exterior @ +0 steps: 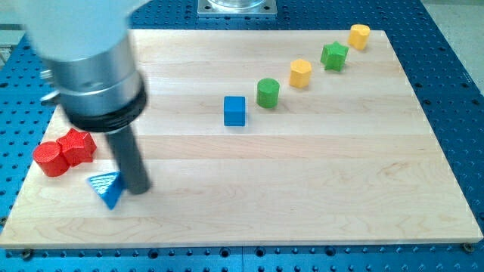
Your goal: Separate the red blocks from each other
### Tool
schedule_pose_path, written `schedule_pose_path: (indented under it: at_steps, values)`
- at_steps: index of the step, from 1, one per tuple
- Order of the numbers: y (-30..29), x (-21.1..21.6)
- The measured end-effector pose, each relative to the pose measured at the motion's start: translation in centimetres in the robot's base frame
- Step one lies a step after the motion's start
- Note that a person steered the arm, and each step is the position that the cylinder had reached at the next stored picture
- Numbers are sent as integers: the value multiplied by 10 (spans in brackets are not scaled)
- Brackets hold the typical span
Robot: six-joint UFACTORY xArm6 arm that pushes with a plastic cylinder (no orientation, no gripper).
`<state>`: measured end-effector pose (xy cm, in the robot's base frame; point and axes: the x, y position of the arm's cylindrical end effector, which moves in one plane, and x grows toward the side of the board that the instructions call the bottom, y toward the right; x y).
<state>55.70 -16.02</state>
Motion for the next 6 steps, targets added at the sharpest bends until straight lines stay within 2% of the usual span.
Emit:
schedule_pose_path:
  at_steps: [1,3,4,5,6]
  values:
    - [-33,13]
    - [-59,12]
    - [-113,-21]
    - [-139,-23]
    - [-87,-46]
